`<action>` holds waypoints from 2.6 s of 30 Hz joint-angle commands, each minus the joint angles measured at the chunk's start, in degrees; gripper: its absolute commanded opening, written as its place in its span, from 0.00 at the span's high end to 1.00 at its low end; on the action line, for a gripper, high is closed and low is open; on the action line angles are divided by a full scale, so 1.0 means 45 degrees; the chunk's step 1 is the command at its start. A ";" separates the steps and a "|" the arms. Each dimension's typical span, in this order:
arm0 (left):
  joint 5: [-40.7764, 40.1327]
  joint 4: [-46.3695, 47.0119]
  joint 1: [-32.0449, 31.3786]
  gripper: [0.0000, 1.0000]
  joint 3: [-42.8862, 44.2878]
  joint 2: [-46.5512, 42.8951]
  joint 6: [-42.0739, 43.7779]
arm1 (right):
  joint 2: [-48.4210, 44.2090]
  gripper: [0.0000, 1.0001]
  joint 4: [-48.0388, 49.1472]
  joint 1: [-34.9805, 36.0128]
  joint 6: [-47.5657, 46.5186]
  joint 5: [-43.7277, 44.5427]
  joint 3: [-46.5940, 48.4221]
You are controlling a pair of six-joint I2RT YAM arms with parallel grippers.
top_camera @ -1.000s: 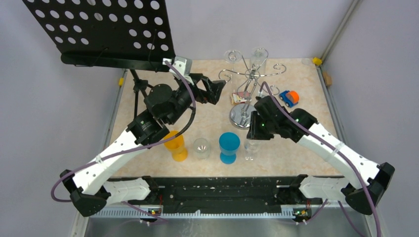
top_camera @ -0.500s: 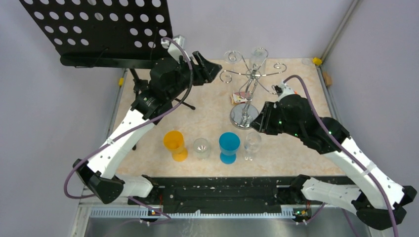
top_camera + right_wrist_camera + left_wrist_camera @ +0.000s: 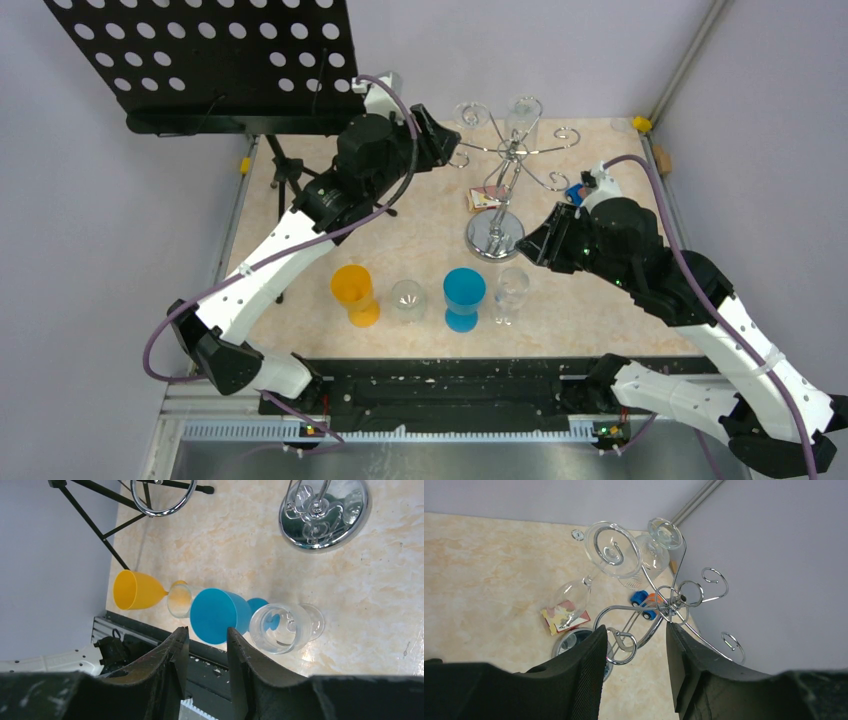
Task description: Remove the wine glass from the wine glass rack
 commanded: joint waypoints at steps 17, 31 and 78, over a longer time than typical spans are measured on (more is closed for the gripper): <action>-0.1754 -0.0658 -0.1921 0.49 0.2474 0.0551 0.3176 | -0.0038 0.60 0.0533 0.0134 -0.0025 0.0230 0.0519; -0.3099 -0.4192 -0.1550 0.34 0.7901 0.4895 0.3604 | -0.0608 0.59 0.0420 0.0134 0.0237 0.0163 0.0035; -0.1899 -0.2148 0.0207 0.66 0.6110 0.5904 0.0296 | -0.0684 0.58 0.0195 0.0127 0.0278 0.0377 -0.0119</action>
